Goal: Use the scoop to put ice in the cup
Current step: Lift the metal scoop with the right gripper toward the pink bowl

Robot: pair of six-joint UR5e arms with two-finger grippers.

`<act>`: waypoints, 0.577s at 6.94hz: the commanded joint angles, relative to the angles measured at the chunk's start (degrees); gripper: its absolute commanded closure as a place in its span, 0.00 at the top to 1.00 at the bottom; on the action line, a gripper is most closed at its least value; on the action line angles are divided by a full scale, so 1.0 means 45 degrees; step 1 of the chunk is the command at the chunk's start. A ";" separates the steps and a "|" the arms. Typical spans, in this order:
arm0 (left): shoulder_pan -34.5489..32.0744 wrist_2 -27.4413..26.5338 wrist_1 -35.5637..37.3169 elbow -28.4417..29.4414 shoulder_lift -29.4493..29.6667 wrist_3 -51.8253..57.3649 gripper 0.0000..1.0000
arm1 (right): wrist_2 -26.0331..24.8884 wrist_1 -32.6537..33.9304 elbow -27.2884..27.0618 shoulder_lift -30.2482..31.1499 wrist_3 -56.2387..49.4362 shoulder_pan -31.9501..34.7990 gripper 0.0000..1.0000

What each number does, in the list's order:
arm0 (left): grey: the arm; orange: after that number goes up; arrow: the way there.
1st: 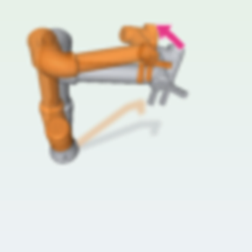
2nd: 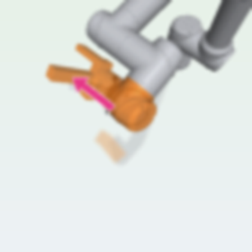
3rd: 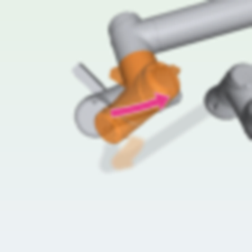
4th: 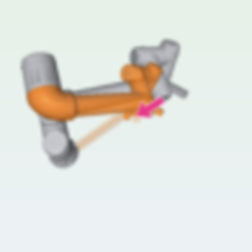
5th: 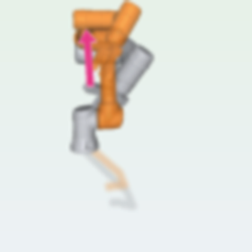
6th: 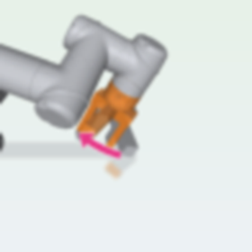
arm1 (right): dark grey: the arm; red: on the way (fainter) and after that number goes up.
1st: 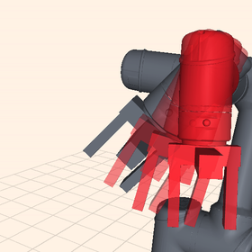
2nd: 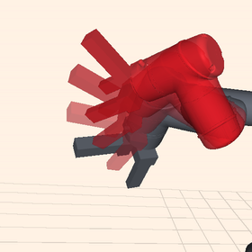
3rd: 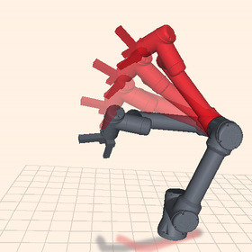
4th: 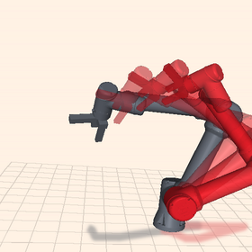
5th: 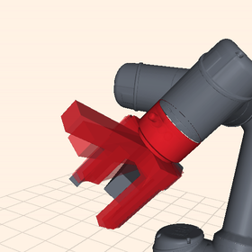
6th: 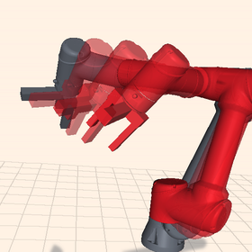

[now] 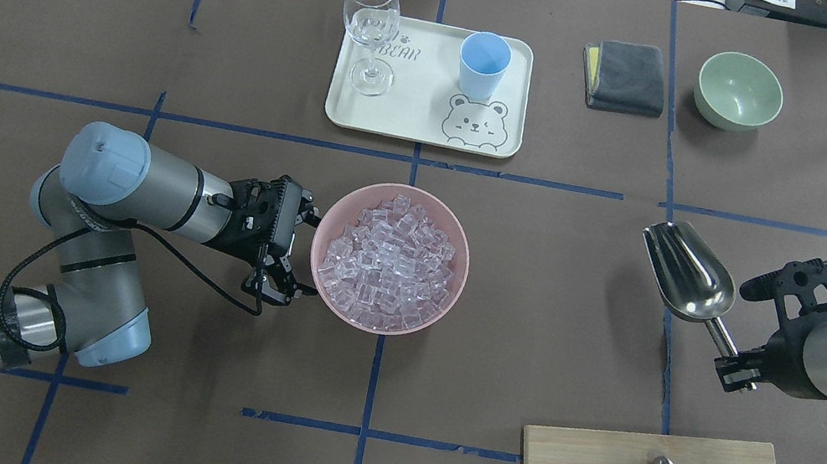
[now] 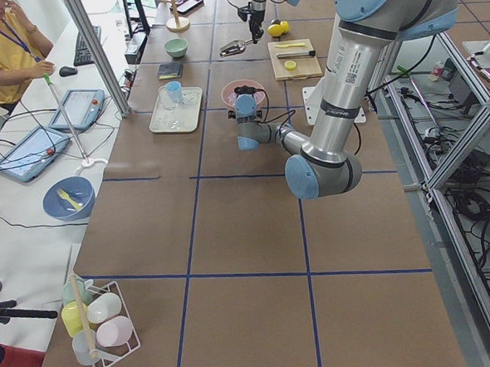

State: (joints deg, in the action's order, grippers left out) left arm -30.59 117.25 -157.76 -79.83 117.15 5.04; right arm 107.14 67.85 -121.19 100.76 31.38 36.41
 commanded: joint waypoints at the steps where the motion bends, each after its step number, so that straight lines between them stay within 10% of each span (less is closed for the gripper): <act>1: 0.0019 0.0000 0.0000 -0.0014 0.0002 -0.0006 1.00 | 0.0096 0.0020 -0.0354 -0.0028 -0.3509 0.0578 0.00; 4: 0.0000 0.0000 0.0000 0.0005 0.0002 -0.0006 1.00 | 0.0507 0.0369 -0.0900 -0.0028 -0.5172 0.0562 0.00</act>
State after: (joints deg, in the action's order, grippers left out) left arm -30.57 117.25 -157.76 -79.84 117.16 5.01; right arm 109.11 68.38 -124.08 100.67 11.00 39.25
